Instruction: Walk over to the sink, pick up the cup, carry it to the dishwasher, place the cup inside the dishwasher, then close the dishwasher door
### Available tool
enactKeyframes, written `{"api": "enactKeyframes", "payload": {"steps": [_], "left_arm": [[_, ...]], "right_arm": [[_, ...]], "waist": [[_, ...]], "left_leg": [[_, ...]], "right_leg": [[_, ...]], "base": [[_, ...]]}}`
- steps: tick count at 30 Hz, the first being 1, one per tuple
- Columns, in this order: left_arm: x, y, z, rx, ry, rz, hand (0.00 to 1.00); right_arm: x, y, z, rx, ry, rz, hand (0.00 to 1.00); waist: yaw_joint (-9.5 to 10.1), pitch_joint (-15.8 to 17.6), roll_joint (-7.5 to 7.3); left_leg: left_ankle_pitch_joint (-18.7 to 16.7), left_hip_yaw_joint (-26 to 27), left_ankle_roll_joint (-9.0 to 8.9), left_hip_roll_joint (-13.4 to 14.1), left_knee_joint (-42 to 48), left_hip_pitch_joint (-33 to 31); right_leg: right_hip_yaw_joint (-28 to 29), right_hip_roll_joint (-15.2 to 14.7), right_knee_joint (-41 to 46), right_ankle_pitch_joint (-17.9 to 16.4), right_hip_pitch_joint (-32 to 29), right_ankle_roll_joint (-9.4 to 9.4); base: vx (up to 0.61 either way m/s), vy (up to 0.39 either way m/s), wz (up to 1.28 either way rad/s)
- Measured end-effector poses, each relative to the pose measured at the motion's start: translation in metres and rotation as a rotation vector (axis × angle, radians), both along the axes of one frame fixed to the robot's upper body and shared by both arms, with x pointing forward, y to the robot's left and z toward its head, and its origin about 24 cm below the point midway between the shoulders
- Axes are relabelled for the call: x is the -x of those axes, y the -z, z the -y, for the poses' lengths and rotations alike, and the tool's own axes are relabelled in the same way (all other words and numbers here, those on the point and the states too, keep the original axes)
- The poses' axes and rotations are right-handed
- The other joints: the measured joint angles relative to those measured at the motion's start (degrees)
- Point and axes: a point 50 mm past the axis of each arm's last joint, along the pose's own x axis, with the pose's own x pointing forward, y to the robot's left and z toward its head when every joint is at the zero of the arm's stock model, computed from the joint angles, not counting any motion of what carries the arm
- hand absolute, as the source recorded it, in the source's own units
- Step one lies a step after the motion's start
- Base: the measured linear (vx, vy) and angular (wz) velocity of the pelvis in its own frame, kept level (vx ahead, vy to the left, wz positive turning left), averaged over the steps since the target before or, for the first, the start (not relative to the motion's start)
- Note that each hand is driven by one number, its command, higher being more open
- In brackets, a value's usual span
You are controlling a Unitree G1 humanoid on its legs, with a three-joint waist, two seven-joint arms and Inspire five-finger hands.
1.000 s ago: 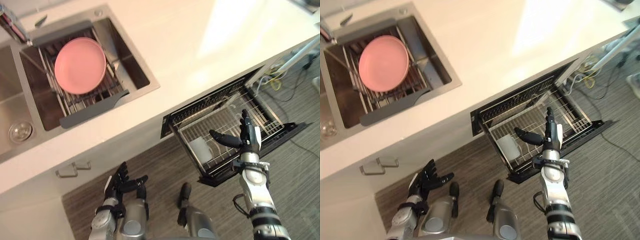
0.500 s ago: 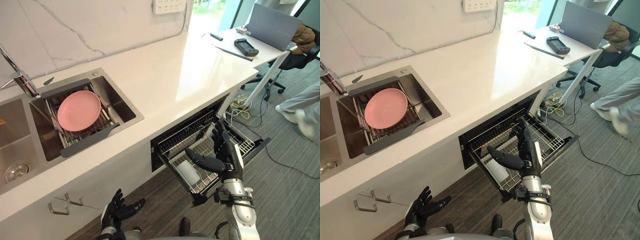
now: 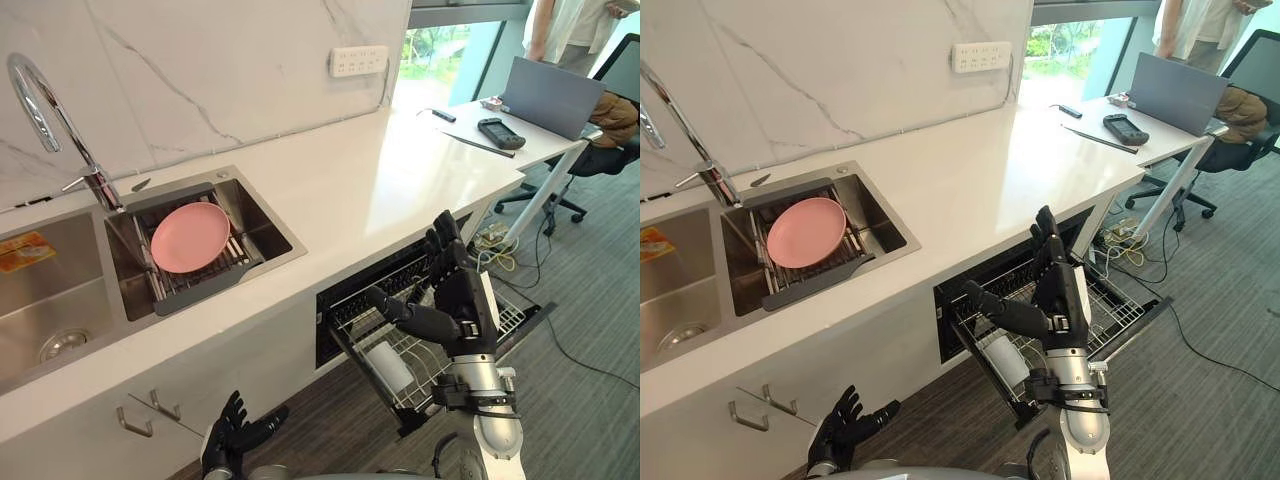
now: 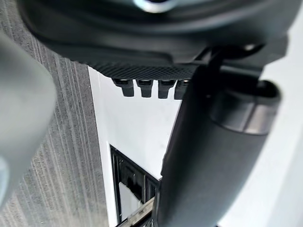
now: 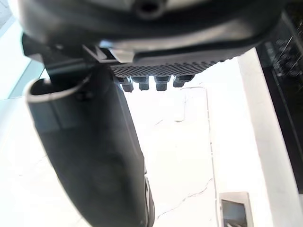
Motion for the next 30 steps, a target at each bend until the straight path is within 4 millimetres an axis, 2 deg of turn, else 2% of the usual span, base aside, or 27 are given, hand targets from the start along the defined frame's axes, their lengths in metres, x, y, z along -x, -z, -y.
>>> {"api": "enactKeyframes", "payload": {"steps": [2,3,4,5,7,8,9,10,11,12,13,14,15,18,19,20,21,22,23,24,25,26,27,30], "left_arm": [[0.002,0.001,0.001,0.022,-0.023,-0.003,1.00],[0.004,0.002,-0.001,0.029,-0.032,-0.003,1.00],[0.005,0.002,-0.004,0.034,-0.049,0.002,1.00],[0.005,0.001,-0.005,0.032,-0.054,0.006,1.00],[0.018,0.004,-0.007,0.020,-0.062,-0.026,1.00],[0.024,0.006,-0.007,0.023,-0.065,-0.050,1.00],[0.036,0.009,-0.010,0.031,-0.081,-0.091,1.00],[0.046,0.012,-0.011,0.027,-0.088,-0.125,1.00],[0.046,0.011,-0.015,0.016,-0.087,-0.126,1.00],[0.045,0.011,-0.020,0.000,-0.068,-0.135,1.00],[0.044,0.011,-0.021,-0.009,-0.051,-0.138,1.00],[0.046,0.011,-0.022,-0.017,-0.040,-0.144,1.00],[0.046,0.011,-0.023,-0.024,-0.022,-0.151,1.00],[0.048,0.011,-0.024,-0.033,0.041,-0.172,1.00],[0.047,0.010,-0.025,-0.035,0.058,-0.169,1.00],[0.047,0.010,-0.026,-0.034,0.066,-0.173,1.00],[0.048,0.010,-0.026,-0.032,0.069,-0.178,1.00],[0.048,0.011,-0.026,-0.028,0.068,-0.184,1.00],[0.048,0.011,-0.026,-0.027,0.067,-0.183,1.00],[0.052,0.010,-0.026,-0.026,0.045,-0.193,1.00],[0.056,0.012,-0.019,-0.009,0.001,-0.200,1.00],[0.060,0.012,-0.016,0.004,-0.029,-0.204,1.00],[0.064,0.013,-0.012,0.018,-0.069,-0.206,1.00],[0.064,0.012,-0.012,0.021,-0.089,-0.203,1.00]], "right_arm": [[0.000,-0.002,0.002,0.009,0.006,0.007,1.00],[0.000,-0.002,0.005,0.015,0.013,0.008,1.00],[-0.002,-0.003,0.008,0.022,0.019,0.010,1.00],[-0.004,-0.002,0.010,0.027,0.021,0.008,1.00],[-0.009,0.002,0.016,0.062,0.009,-0.015,1.00],[-0.009,0.003,0.016,0.068,0.003,-0.022,1.00],[-0.008,0.005,0.017,0.072,-0.003,-0.038,1.00],[-0.008,0.005,0.017,0.058,-0.004,-0.037,1.00],[-0.008,0.005,0.016,0.044,-0.004,-0.037,1.00],[-0.010,0.008,0.017,0.039,-0.002,-0.048,1.00],[-0.012,0.012,0.016,0.033,-0.003,-0.067,1.00],[-0.012,0.017,0.016,0.030,-0.002,-0.089,1.00],[-0.012,0.021,0.015,0.032,-0.003,-0.115,1.00],[-0.010,0.024,0.017,0.031,0.010,-0.127,1.00],[-0.010,0.022,0.018,0.031,0.023,-0.120,1.00],[-0.010,0.021,0.020,0.033,0.039,-0.117,1.00],[-0.010,0.020,0.020,0.035,0.048,-0.113,1.00],[-0.010,0.016,0.020,0.045,0.060,-0.099,1.00],[-0.010,0.014,0.020,0.046,0.064,-0.087,1.00],[-0.011,0.008,0.019,0.067,0.065,-0.059,1.00],[-0.012,0.006,0.020,0.101,0.067,-0.051,1.00],[-0.011,0.004,0.020,0.117,0.068,-0.047,1.00],[-0.011,0.000,0.021,0.146,0.076,-0.030,1.00],[-0.015,-0.009,0.020,0.153,0.086,0.012,1.00]], "waist": [[-0.25,0.22,0.27],[-0.71,0.53,-0.22],[-1.36,1.05,-0.42],[-1.39,1.08,-0.36],[-1.41,0.49,1.22],[-1.38,0.43,1.39],[-1.16,-0.16,1.23],[-1.18,-0.81,1.47],[-1.40,-0.90,0.35],[-1.31,-0.52,-0.62],[-0.87,0.83,-1.27],[-1.06,1.33,-1.71],[-1.48,1.35,-1.73],[-2.27,0.41,-1.58],[-2.40,0.56,-1.96],[-2.88,0.48,-2.19],[-3.06,0.42,-2.29],[-3.09,0.26,-2.53],[-3.04,0.14,-2.78],[-2.78,0.05,-2.99],[-1.77,-0.74,-0.86],[-1.38,-0.74,-0.88],[-1.02,-1.44,0.27],[0.11,-1.46,0.26]], "left_leg": [[1.35,1.52,-0.88,-0.88,-1.33,-0.02],[3.09,3.56,-2.01,-1.38,-0.58,-0.93],[2.77,4.16,-2.23,-1.59,3.98,-4.42],[2.61,4.96,-1.95,-1.40,4.04,-5.41],[3.05,8.27,-2.04,2.25,2.61,-6.23],[2.93,9.39,-0.81,2.52,3.48,-6.38],[1.22,9.62,2.28,1.79,4.43,-6.83],[0.20,9.99,3.80,0.84,5.08,-7.62],[-0.32,9.89,4.38,-0.28,5.23,-7.68],[-0.89,9.77,5.15,-2.37,4.59,-6.56],[-0.90,9.50,5.86,-4.74,2.47,-3.36],[-0.49,8.72,6.56,-6.49,0.35,-0.34],[-0.31,7.53,6.92,-7.53,-1.60,1.89],[1.02,2.71,7.72,-8.38,-6.57,5.10],[1.81,0.10,7.27,-8.41,-8.16,6.26],[2.86,-2.38,6.01,-8.17,-8.83,7.09],[2.99,-3.62,5.59,-8.05,-8.84,7.42],[2.58,-5.59,4.58,-7.97,-8.33,8.07],[2.08,-6.25,3.85,-8.09,-7.70,8.13],[0.18,-6.26,2.69,-8.18,-5.92,8.00],[-0.56,-5.83,1.91,-5.63,-4.59,7.60],[-0.63,-5.43,1.67,-4.88,-4.70,7.79],[-0.65,-4.06,1.51,-3.45,-5.67,8.59],[0.22,-2.99,0.36,-2.67,-7.92,9.89]], "right_leg": [[0.08,-1.21,-0.22,-0.04,-0.02,0.26],[0.88,-2.38,-0.95,-0.09,0.30,0.39],[1.18,-3.30,-2.21,-0.14,1.27,0.51],[1.11,-3.95,-2.69,-0.15,1.91,0.82],[0.16,-4.05,-4.79,-0.63,4.19,2.10],[0.29,-4.06,-5.51,-0.68,5.03,2.45],[0.83,-4.11,-7.22,-0.69,6.01,2.65],[2.26,-5.42,-0.03,-2.23,3.87,3.41],[2.67,-6.29,5.90,-3.99,2.60,3.80],[2.33,-8.47,17.01,-6.17,-0.28,2.45],[2.16,-11.40,26.10,-4.26,-2.45,-0.40],[2.86,-13.17,31.35,-1.95,-3.58,-2.01],[3.91,-13.57,35.24,-2.02,-4.50,-1.49],[3.62,-8.56,34.71,-6.57,-7.15,-0.82],[3.29,-5.88,32.03,-8.14,-8.47,-0.91],[3.46,-3.71,28.89,-8.80,-9.73,-0.90],[3.75,-2.83,26.96,-8.79,-10.08,-0.88],[4.72,-1.43,21.67,-8.34,-10.51,-0.86],[4.79,-1.01,17.49,-5.90,-10.36,-1.39],[4.19,-0.43,12.32,-1.64,-9.39,-1.78],[2.54,1.02,10.67,-1.22,-7.70,-2.38],[2.06,1.64,9.40,-1.23,-6.74,-2.39],[0.55,2.92,6.68,-1.29,-4.56,-2.52],[-0.22,3.75,4.38,-1.33,-2.84,-2.63]], "base": [[-0.03,0.063,0.34],[-0.04,0.089,0.70],[-0.03,0.075,0.74],[-0.03,0.084,0.63],[0.03,0.177,0.17],[0.13,0.263,-0.11],[0.21,0.243,-0.07],[0.24,0.217,0.03],[0.27,0.163,0.16],[0.28,0.151,0.25],[0.32,0.168,0.31],[0.25,0.141,0.42],[0.24,0.098,0.57],[0.27,0.024,0.85],[0.33,-0.070,1.09],[0.34,-0.097,1.16],[0.35,-0.141,1.20],[0.28,-0.138,0.94],[0.41,-0.201,0.98],[0.34,-0.145,0.65],[0.40,-0.163,0.47],[0.30,-0.122,0.37],[0.27,-0.124,0.29],[0.15,-0.063,0.16]]}}
